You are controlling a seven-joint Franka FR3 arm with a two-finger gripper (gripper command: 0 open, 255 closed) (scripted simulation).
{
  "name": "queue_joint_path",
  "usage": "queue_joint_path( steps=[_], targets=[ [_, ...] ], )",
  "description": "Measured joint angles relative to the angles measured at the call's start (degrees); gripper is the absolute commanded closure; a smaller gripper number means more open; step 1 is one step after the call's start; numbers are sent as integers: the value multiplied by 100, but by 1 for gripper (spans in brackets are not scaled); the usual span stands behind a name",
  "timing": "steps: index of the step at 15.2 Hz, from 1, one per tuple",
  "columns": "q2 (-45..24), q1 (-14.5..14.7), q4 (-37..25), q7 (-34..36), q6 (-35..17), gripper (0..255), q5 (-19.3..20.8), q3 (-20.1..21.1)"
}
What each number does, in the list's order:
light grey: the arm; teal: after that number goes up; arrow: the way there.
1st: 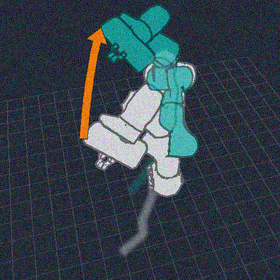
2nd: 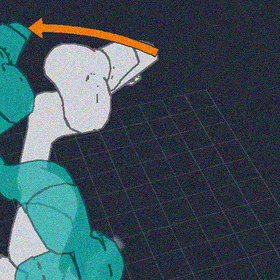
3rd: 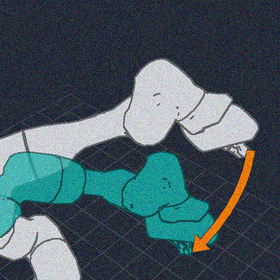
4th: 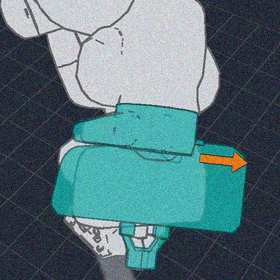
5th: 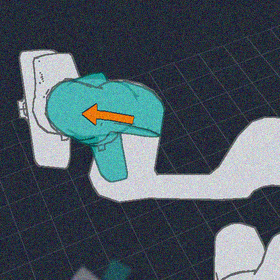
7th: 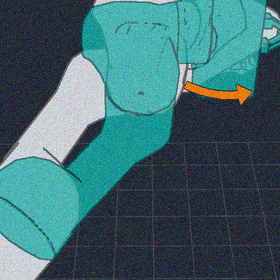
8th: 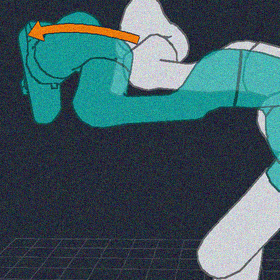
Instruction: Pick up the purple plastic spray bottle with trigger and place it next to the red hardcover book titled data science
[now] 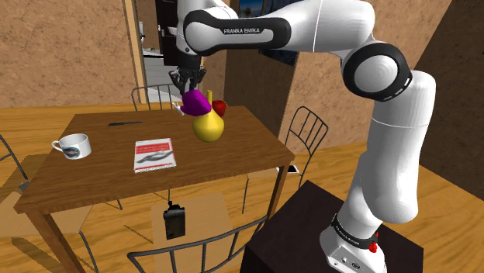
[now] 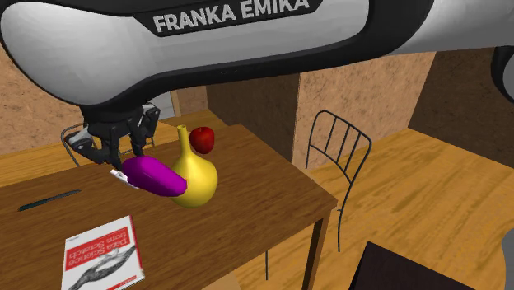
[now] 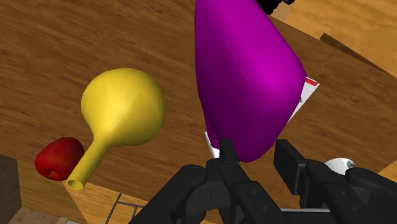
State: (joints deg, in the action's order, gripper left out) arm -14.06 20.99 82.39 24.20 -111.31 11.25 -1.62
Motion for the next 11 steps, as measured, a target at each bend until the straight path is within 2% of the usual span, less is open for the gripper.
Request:
queue_joint_path(
  steps=[11],
  targets=[
    [42,-6,916,174,-859,255,78,-14]
  ],
)
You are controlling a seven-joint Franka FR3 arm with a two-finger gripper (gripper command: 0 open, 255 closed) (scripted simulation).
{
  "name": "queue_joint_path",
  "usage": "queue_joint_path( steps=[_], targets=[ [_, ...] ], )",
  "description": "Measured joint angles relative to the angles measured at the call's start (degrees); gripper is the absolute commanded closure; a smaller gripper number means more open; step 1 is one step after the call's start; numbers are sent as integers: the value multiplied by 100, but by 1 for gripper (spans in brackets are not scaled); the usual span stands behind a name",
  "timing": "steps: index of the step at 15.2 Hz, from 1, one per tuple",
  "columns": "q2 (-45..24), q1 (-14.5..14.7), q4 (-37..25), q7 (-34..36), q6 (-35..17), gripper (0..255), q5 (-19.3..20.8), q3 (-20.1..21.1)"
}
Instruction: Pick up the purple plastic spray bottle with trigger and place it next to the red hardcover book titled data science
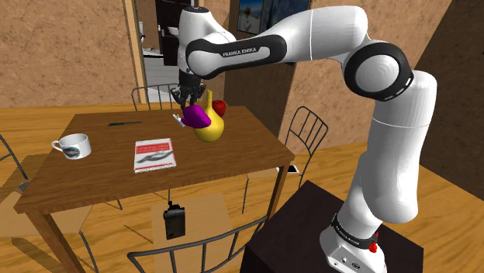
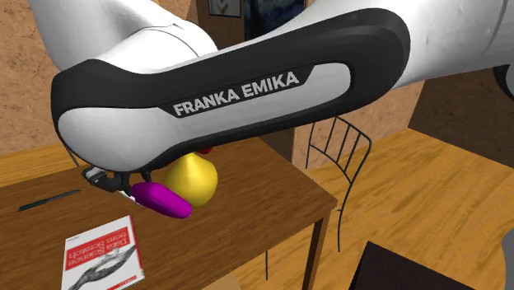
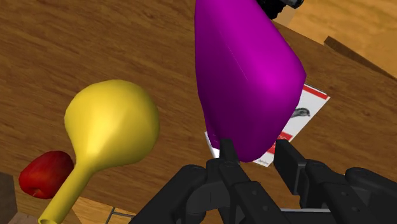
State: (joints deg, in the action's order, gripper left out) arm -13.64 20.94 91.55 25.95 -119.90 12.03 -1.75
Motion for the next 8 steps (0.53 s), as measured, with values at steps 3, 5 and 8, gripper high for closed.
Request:
queue_joint_path(
  steps=[3,5,8],
  targets=[
    [-40,0,171,48,-208,255,24,-5],
    [-48,-6,322,73,-365,255,39,-11],
    [-75,-5,520,128,-588,255,70,-17]
  ],
)
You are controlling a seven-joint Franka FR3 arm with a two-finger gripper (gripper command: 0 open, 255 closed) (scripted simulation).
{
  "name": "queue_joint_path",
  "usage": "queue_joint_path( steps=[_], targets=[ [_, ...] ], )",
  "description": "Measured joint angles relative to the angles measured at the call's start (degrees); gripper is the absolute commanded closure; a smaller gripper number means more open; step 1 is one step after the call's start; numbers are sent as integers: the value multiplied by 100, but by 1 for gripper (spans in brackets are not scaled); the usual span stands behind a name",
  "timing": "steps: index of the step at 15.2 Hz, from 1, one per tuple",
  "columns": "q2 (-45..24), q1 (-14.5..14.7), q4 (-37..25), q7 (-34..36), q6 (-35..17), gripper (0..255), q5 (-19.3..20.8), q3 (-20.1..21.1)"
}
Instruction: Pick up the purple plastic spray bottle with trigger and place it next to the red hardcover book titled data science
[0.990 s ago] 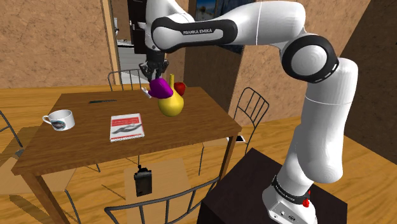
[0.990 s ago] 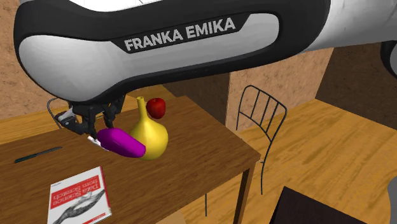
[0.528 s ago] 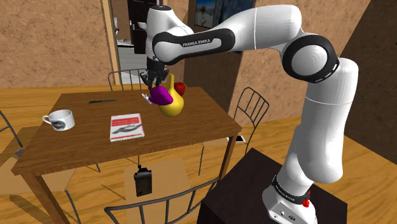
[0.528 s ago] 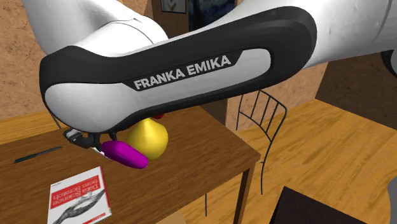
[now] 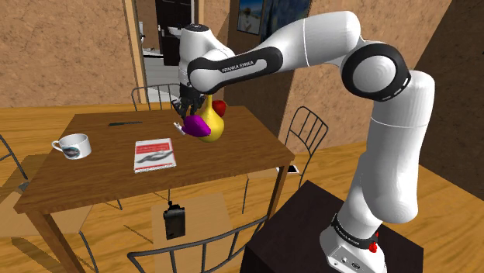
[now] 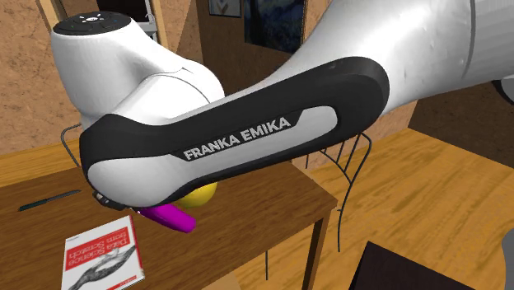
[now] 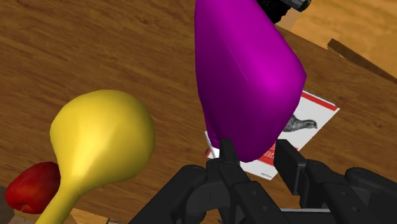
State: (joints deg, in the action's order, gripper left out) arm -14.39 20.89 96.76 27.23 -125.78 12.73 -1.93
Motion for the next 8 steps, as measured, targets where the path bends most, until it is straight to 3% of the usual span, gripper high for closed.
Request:
queue_joint_path(
  steps=[8],
  targets=[
    [-186,-8,365,119,-542,255,74,-24]
  ],
)
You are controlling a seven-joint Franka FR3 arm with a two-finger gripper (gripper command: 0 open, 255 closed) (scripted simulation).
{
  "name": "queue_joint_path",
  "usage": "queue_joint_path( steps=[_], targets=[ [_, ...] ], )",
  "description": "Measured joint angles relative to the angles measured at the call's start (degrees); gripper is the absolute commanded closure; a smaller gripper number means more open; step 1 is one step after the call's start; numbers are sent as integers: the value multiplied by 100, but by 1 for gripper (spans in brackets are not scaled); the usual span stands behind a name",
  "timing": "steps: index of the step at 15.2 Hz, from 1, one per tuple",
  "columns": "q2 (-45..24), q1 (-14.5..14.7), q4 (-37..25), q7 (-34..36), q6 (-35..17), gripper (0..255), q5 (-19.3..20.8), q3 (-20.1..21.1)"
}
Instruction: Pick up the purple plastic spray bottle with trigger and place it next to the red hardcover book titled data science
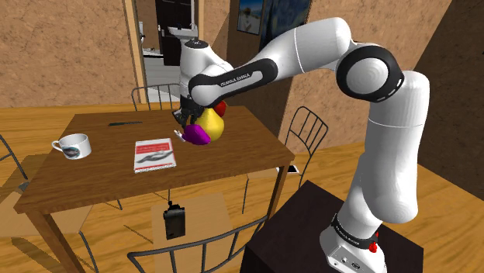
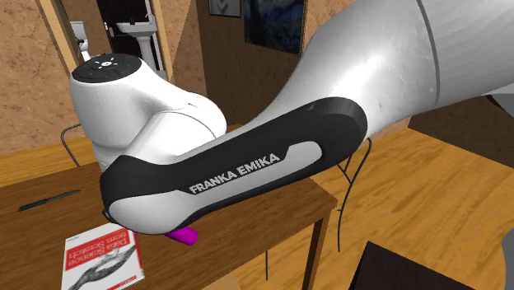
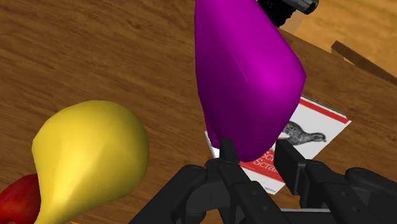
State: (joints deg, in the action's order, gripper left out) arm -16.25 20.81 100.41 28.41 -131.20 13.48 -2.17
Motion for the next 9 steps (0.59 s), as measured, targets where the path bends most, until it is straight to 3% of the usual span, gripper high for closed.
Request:
queue_joint_path(
  steps=[9],
  targets=[
    [-260,12,338,169,-587,255,109,-33]
  ],
)
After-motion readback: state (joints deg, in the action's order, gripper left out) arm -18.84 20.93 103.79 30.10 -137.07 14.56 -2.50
